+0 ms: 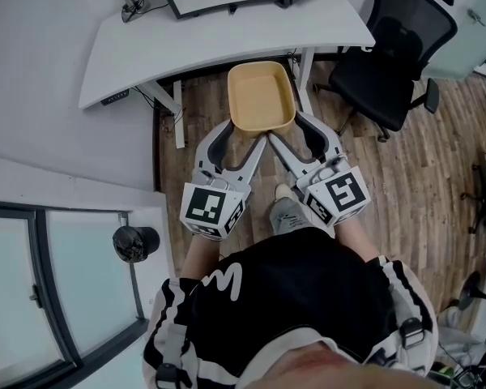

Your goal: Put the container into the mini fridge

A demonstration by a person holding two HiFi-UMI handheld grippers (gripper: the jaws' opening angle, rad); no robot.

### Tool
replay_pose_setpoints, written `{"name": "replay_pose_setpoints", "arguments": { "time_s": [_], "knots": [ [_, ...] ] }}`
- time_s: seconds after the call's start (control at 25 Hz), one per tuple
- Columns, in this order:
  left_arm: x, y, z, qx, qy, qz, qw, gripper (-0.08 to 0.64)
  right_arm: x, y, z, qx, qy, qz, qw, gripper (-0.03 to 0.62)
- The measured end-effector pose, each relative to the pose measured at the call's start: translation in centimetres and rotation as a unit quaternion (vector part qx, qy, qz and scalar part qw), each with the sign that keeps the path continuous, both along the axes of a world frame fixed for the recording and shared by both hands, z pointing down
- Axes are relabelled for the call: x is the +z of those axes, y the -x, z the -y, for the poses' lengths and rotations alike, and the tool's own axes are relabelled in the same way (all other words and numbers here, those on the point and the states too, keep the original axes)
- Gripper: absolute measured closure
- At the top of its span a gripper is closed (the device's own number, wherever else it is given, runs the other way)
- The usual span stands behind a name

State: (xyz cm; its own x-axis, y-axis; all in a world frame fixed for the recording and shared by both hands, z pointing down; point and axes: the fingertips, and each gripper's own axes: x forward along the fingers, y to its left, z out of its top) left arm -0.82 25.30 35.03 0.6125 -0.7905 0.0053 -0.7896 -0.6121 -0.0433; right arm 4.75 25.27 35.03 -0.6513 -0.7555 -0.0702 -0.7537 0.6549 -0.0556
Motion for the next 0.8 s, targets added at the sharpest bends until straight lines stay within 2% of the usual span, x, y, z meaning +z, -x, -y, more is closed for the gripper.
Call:
{"name": "replay_pose_setpoints", "arguments": {
  "time_s": [0.52,0.8],
  "knots": [
    [-0.8,0.7,6.0,-0.013,0.002,-0.001,0.9999,0.310,-0.8,0.7,6.1,-0.013,0.003,0.001,1.000,0.357],
    [-1.2,-0.1,9.6,-0.018,0.004,-0.004,0.9998,0.310,-1.3,-0.1,9.8,-0.019,0.004,0.001,1.000,0.357]
  ]
}}
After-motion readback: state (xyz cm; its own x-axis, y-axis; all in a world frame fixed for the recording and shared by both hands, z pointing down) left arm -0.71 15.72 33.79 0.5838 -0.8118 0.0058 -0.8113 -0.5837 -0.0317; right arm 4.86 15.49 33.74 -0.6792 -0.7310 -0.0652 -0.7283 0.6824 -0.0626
